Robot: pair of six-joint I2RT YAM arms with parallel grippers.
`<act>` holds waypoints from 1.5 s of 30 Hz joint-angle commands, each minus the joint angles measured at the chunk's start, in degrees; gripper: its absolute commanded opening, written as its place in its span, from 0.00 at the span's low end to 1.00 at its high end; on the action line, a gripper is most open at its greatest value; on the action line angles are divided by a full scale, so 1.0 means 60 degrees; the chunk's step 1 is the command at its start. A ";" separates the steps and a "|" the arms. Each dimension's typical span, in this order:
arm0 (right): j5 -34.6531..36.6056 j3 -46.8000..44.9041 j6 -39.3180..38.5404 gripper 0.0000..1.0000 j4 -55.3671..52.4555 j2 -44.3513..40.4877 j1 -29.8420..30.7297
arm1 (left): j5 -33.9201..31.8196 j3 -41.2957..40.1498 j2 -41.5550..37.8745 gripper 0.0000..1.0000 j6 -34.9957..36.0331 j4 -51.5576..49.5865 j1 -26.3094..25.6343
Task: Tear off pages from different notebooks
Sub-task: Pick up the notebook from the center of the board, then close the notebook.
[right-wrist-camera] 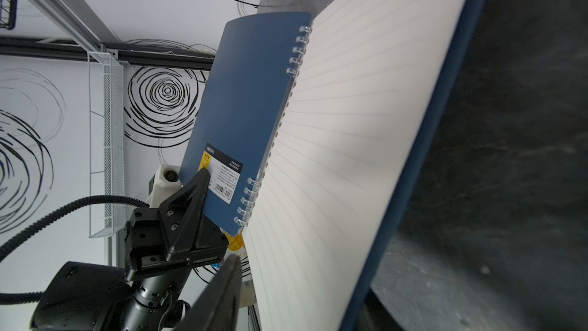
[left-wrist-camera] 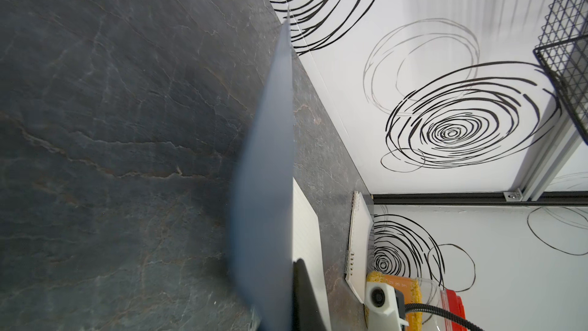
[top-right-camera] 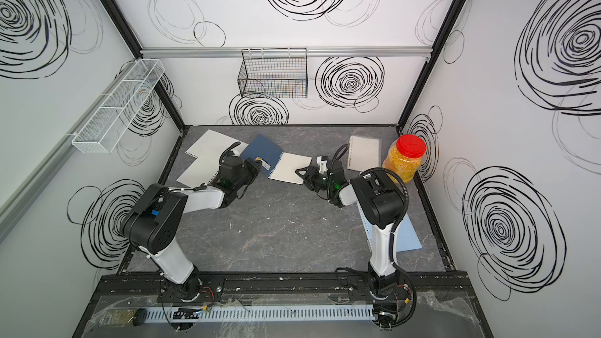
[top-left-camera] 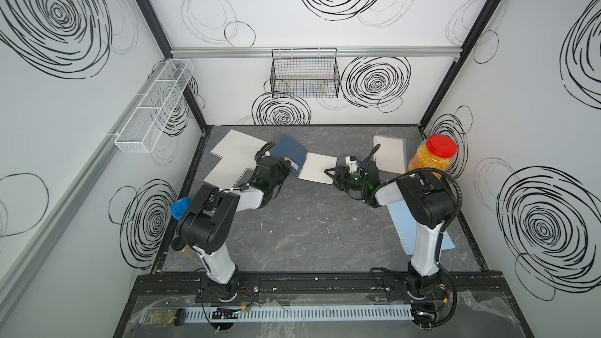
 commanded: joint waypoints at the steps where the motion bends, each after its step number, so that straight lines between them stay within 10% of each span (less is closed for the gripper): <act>1: -0.0371 0.0404 -0.0255 0.41 0.0079 0.0210 -0.0064 | 0.0383 0.0001 -0.0145 0.00 0.0153 0.0734 -0.0008; 9: -0.0684 0.1004 -0.1262 0.10 -0.1306 0.0013 -0.0229 | 0.1343 0.0723 -0.0074 0.00 0.1150 0.0445 -0.0037; 19: -0.1209 0.1688 -0.2322 0.01 -0.2123 -0.0867 -0.0322 | 0.1965 0.3031 -0.0874 0.01 0.4155 -0.2192 -0.0691; 26: -0.1908 0.2118 -0.2488 0.00 -0.1710 -0.1133 -0.0396 | 0.2888 0.4755 -0.0985 0.56 0.6141 -0.4239 -0.1624; 45: -0.3442 0.2063 -0.1708 0.00 0.0568 -0.1558 -0.0655 | 0.4004 0.2714 -0.1928 0.78 0.4508 -0.2019 0.0754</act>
